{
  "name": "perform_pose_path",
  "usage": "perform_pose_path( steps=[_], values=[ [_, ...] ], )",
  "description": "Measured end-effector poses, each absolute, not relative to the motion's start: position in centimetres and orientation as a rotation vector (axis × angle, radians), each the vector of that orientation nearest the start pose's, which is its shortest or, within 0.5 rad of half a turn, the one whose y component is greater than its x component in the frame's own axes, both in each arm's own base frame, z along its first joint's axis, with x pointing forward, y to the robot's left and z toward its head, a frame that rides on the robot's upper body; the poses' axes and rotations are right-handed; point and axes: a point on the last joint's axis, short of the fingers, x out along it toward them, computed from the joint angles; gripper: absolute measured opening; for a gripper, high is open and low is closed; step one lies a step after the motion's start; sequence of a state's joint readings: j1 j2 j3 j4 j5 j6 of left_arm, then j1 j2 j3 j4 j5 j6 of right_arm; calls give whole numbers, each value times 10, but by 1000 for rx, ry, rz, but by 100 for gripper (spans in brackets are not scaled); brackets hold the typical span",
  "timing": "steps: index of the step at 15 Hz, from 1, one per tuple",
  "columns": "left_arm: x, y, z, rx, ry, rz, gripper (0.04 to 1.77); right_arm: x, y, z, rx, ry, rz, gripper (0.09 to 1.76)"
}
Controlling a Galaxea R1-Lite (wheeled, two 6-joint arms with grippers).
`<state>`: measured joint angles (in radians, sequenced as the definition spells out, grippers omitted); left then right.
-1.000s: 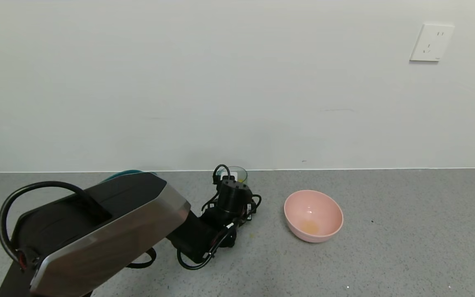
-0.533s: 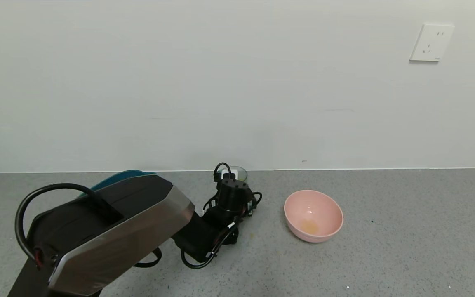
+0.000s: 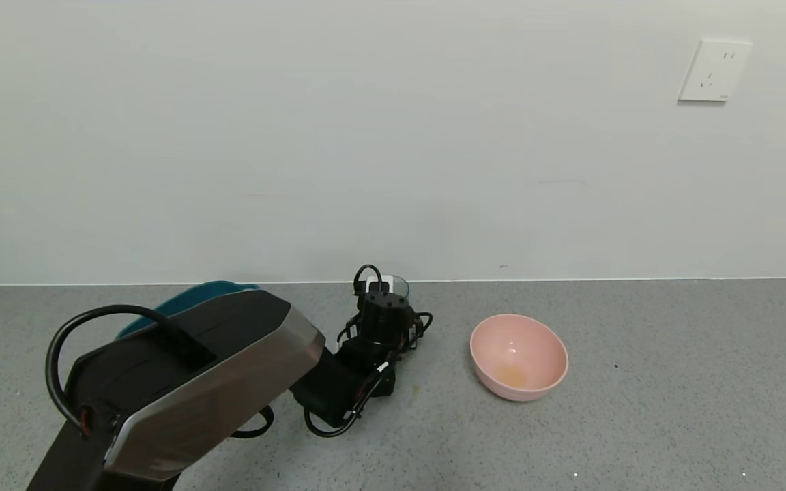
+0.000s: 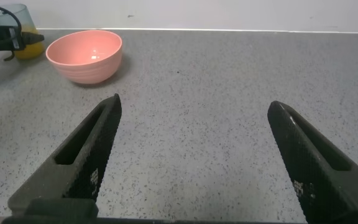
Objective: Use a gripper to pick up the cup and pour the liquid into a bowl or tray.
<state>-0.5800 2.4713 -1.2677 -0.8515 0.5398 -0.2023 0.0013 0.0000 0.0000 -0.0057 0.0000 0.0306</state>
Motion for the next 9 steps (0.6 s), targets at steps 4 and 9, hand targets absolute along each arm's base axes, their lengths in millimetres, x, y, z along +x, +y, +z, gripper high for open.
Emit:
perform_pose_path(
  steps=[4, 9],
  values=[
    [396, -243, 10, -14, 298, -3, 172, -23, 0, 76, 31, -6, 1, 171],
    [399, -244, 5, -10, 257, -11, 172, -23, 0, 76, 31, -5, 1, 171]
  ],
)
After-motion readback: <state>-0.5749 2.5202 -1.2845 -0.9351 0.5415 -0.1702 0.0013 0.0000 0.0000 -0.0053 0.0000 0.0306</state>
